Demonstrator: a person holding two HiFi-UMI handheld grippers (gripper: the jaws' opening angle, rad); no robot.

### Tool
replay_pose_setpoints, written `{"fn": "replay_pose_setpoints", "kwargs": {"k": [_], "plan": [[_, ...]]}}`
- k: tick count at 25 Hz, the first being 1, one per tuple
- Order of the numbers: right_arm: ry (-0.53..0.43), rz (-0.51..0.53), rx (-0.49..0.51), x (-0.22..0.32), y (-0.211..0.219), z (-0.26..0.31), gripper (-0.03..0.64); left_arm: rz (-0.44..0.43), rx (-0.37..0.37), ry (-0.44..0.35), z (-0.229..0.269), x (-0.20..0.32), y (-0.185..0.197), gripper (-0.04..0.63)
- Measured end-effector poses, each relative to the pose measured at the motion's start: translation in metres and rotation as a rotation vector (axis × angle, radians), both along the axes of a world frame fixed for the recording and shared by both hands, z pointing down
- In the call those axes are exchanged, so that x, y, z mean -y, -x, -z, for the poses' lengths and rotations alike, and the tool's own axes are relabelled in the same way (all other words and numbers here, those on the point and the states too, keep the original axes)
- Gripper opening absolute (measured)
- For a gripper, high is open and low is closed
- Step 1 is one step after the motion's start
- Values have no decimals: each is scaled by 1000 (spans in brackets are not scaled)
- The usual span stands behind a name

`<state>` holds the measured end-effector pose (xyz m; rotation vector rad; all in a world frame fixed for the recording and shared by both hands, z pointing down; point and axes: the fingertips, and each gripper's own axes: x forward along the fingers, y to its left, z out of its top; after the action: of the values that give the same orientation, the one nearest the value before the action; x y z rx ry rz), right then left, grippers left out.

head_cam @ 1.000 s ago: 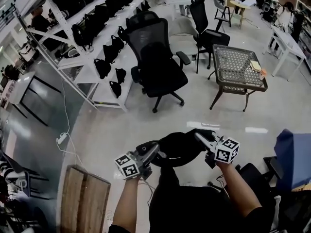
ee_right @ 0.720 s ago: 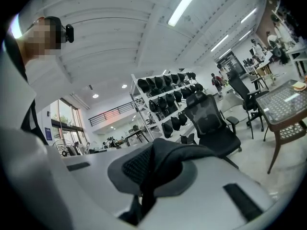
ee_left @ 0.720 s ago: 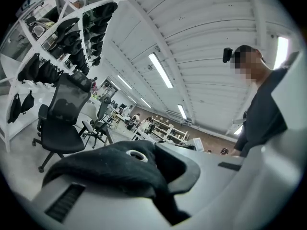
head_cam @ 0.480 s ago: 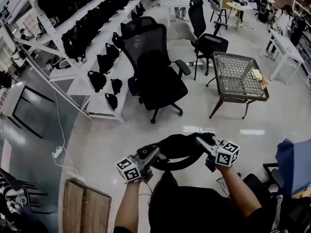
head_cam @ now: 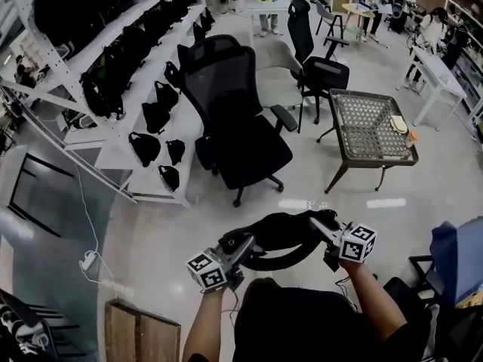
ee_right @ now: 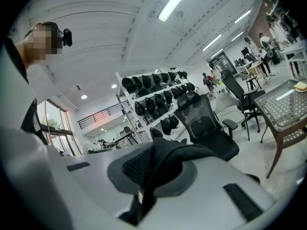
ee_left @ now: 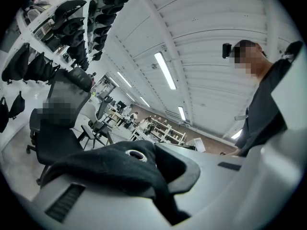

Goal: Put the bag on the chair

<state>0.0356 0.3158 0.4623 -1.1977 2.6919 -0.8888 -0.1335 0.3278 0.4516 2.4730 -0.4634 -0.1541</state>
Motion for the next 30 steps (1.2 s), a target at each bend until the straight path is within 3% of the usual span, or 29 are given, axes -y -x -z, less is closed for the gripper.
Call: {"fn": "replay_pose_setpoints", "kwargs": {"k": [6,18,30], "plan": [[-6,-52,-26,40,10,-5,12,-55,-18,14,-5,42,12,17],[29,-104,-37,83,22,-23,12,-79,-37,43,-26,101,23,17],[28,26,-6,188,-8,-42,12,38,1,54,-39,187,-9,17]]}}
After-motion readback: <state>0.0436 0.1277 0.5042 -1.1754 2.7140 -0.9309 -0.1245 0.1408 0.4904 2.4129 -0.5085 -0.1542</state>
